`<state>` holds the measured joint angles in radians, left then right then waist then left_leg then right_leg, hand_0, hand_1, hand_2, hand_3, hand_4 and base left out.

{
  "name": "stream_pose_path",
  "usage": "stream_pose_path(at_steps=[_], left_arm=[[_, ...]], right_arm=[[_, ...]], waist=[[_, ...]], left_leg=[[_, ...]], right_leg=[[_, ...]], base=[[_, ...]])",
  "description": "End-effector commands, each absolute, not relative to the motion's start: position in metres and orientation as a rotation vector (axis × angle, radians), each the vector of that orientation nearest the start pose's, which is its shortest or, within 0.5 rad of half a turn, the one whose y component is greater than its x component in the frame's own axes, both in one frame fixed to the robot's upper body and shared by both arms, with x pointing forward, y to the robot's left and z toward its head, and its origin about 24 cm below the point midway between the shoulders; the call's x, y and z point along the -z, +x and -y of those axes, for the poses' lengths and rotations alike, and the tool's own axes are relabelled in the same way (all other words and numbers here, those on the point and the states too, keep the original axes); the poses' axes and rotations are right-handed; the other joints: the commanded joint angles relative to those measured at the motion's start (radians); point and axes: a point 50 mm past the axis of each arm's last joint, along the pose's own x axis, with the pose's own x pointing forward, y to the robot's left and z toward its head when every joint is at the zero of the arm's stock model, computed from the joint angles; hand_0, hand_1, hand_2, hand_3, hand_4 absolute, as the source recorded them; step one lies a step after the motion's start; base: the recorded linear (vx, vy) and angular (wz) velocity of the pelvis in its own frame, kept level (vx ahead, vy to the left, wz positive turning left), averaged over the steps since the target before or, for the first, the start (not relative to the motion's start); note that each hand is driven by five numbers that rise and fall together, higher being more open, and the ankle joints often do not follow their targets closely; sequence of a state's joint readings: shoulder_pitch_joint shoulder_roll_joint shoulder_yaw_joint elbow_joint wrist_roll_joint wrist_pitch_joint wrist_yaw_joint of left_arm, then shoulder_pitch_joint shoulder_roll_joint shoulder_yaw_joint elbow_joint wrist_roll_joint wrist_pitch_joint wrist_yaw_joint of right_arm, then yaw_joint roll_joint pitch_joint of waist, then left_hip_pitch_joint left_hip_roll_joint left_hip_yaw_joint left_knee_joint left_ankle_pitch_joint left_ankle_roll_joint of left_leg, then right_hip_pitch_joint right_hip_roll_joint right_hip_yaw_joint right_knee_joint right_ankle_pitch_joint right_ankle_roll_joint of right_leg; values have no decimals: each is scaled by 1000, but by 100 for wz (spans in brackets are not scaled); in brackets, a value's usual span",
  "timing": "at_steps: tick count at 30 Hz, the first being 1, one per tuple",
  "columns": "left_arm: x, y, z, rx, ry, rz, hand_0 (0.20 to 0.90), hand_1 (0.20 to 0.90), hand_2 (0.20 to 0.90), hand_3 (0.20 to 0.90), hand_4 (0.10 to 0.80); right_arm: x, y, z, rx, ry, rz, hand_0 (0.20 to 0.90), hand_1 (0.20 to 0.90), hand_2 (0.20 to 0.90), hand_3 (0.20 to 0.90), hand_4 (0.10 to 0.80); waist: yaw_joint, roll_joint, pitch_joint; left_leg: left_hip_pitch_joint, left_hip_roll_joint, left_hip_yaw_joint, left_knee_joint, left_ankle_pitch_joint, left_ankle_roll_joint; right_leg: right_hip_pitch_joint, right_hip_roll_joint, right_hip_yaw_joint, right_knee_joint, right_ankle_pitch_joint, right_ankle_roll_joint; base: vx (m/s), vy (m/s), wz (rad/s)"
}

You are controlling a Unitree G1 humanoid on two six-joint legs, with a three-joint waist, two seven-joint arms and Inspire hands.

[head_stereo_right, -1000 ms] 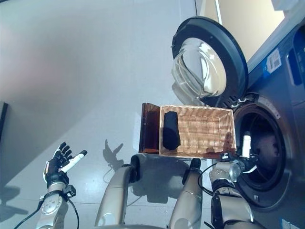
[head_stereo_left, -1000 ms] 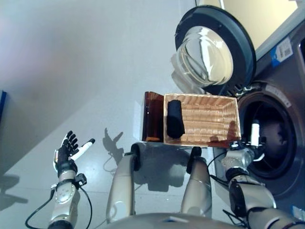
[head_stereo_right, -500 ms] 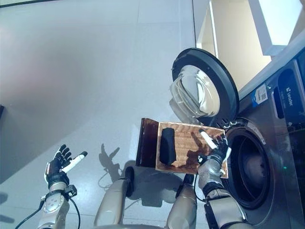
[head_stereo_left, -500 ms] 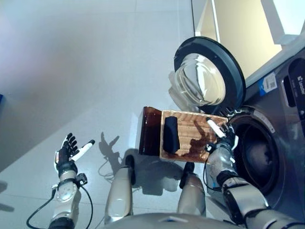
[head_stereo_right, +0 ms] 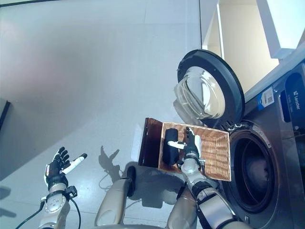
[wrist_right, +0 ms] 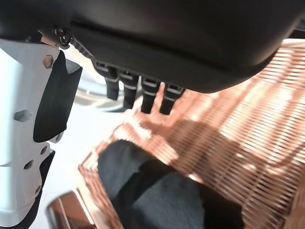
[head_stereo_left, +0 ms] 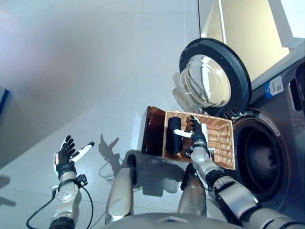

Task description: Pick up the clothes and place them into the washing machine

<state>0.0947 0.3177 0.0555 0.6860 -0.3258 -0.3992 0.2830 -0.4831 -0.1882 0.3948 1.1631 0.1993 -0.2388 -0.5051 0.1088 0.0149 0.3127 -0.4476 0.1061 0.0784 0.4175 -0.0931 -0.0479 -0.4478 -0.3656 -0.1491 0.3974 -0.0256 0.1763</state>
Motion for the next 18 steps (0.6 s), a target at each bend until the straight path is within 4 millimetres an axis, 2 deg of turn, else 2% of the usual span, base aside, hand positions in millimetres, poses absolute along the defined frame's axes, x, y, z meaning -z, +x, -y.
stream_pose_path(at_steps=[1, 8, 18], left_arm=[[30, 183, -301, -577, 164, -145, 900, 900, 900, 900, 800], [27, 188, -295, -526, 167, -135, 900, 900, 900, 900, 800], [27, 190, -290, -508, 168, -130, 900, 900, 900, 900, 800]], right_arm=[[26, 313, 174, 302, -448, -264, 900, 900, 900, 900, 800], [20, 324, 179, 336, -520, -286, 900, 900, 900, 900, 800], [13, 328, 194, 425, -545, -293, 900, 900, 900, 900, 800]], waist=[[26, 1, -25], [42, 22, 11], [44, 46, 62]], left_leg=[[-79, 10, -46, -12, 55, -40], [-124, 11, -49, 53, 37, -38], [-200, 13, -54, 154, 9, -39]], right_leg=[[-27, -58, 35, -71, 147, -1], [-71, -54, 52, -13, 129, -8], [-146, -57, 80, 98, 86, -21]], base=[[-35, 15, -3], [-46, 11, 2], [-21, 11, -1]])
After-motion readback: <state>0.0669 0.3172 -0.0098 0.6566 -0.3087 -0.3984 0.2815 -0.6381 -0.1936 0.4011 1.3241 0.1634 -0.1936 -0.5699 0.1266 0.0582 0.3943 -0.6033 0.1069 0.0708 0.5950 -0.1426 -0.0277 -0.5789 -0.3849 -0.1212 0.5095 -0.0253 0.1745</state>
